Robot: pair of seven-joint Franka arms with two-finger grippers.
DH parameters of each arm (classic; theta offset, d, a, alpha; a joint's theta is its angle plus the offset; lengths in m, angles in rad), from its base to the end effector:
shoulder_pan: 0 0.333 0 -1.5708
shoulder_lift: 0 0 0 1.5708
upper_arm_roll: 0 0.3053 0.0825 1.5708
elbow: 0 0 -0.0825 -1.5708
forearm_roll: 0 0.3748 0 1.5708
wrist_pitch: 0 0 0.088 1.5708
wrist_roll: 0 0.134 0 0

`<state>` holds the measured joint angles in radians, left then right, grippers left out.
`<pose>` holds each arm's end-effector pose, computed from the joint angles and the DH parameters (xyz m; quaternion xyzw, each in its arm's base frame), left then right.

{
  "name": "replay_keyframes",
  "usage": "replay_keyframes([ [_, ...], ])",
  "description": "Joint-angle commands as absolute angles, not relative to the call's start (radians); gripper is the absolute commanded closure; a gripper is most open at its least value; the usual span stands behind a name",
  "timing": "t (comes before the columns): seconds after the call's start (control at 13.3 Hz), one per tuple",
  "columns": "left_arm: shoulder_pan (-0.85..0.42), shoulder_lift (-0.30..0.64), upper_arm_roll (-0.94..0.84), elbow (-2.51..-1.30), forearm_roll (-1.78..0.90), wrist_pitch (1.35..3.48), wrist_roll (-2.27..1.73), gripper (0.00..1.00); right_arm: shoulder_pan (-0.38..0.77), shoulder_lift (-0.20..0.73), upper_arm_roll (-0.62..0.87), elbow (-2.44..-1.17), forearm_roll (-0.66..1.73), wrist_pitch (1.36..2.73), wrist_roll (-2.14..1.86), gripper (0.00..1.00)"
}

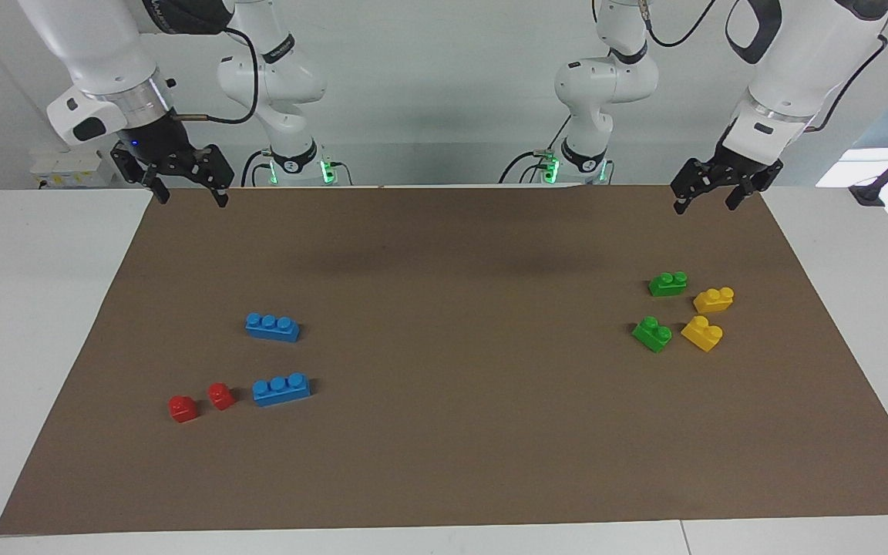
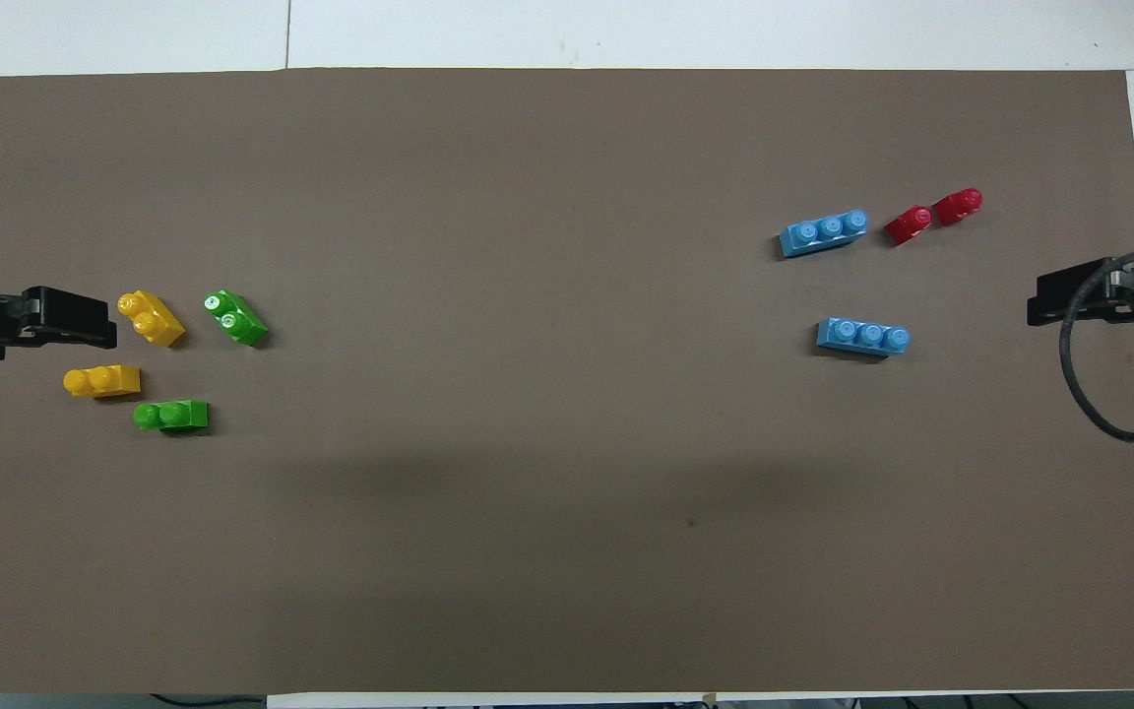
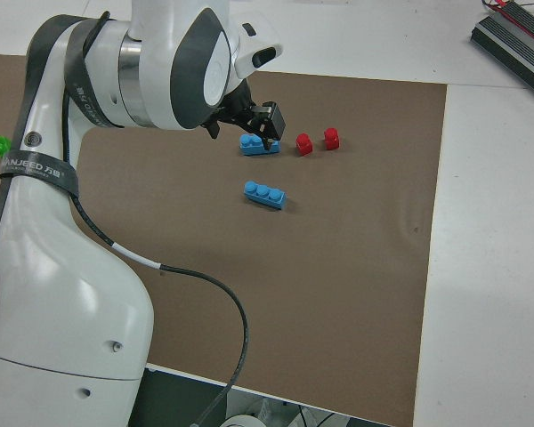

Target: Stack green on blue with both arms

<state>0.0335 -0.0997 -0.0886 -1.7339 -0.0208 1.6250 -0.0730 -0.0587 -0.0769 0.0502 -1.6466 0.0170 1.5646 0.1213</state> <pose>0.5168 -0.0330 0.5686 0.9999 0.0098 -0.0052 0.0057 0.5209 -0.0012 0.5922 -0.9979 0.0649 0.0030 0.0064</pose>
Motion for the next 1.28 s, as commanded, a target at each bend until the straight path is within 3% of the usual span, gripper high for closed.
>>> replay_keyframes([
  [0.0, 0.035, -0.12, -0.089, -1.749, -0.034, 1.638, -0.08, 0.0, -0.08, -0.103, 0.054, -1.677, 0.003, 1.569, 0.091, 0.0],
  [1.21, 0.029, -0.127, -0.09, -1.753, -0.035, 1.617, -0.238, 0.0, -0.075, -0.101, 0.061, -1.672, 0.021, 1.568, 0.106, 0.0],
])
